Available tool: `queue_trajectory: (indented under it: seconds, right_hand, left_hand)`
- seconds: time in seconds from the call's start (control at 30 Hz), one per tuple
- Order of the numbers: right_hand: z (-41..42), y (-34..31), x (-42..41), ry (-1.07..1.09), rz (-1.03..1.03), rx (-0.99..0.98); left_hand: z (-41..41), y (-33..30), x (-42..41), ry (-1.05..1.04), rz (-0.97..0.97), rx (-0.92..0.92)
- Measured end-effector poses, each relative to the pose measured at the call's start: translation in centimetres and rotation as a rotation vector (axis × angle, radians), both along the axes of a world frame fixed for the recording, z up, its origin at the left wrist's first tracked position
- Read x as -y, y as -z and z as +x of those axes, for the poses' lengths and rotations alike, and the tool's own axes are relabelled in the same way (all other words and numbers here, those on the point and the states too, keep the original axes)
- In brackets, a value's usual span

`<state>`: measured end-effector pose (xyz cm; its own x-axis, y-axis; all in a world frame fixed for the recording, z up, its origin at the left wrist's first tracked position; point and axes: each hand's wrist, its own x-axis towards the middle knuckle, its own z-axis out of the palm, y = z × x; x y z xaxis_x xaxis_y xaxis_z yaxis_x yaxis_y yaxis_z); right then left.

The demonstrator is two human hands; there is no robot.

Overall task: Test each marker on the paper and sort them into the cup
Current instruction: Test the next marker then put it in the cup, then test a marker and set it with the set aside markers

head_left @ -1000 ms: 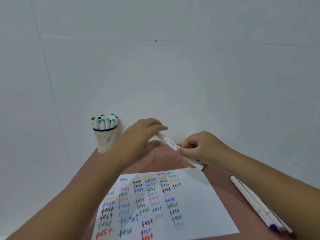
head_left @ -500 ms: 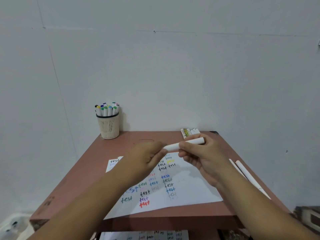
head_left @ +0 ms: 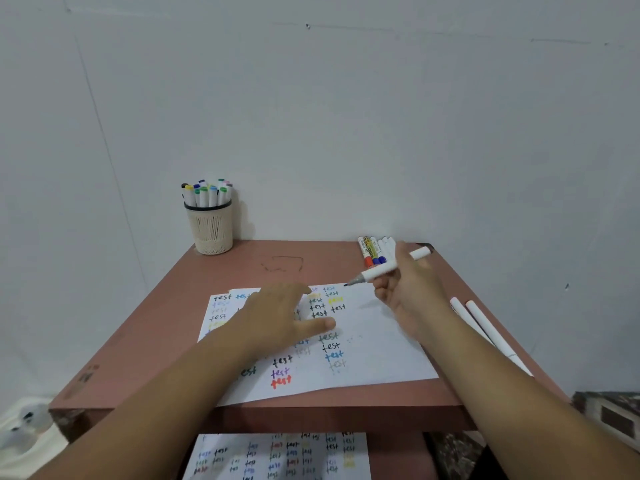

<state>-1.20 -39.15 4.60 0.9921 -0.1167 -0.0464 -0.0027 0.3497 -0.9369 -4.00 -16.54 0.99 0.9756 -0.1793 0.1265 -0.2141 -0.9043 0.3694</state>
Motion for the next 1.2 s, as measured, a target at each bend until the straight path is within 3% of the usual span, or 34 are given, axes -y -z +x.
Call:
queue_trajectory:
  seconds: [0.23,0.4,0.53,0.87,1.07,1.2]
  right_hand:
    - [1.8,2.7,-0.4,-0.160,-0.307,0.063]
    - [2.8,3.5,-0.8,-0.122,-0.290,0.137]
    - [3.0,4.2,-0.7,-0.101,-0.431,0.184]
    - [2.7,4.4,-1.0,-0.168,-0.610,0.213]
    - [2.7,4.3,-1.0,-0.159,-0.560,0.204]
    - [2.6,4.4,-1.1,-0.150,-0.642,0.224]
  left_hand:
    - [2.7,0.1,-0.1,0.076,0.101,-0.081]
    - [4.1,-0.1,-0.7,0.159,0.106,-0.046]
    - [4.7,0.1,-0.7,0.217,0.095,-0.008]
    - [4.8,0.8,-0.8,0.196,0.056,0.020]
    - [4.4,0.5,-0.7,0.184,0.042,0.013]
    - [4.4,0.6,-0.7,0.187,0.051,0.018]
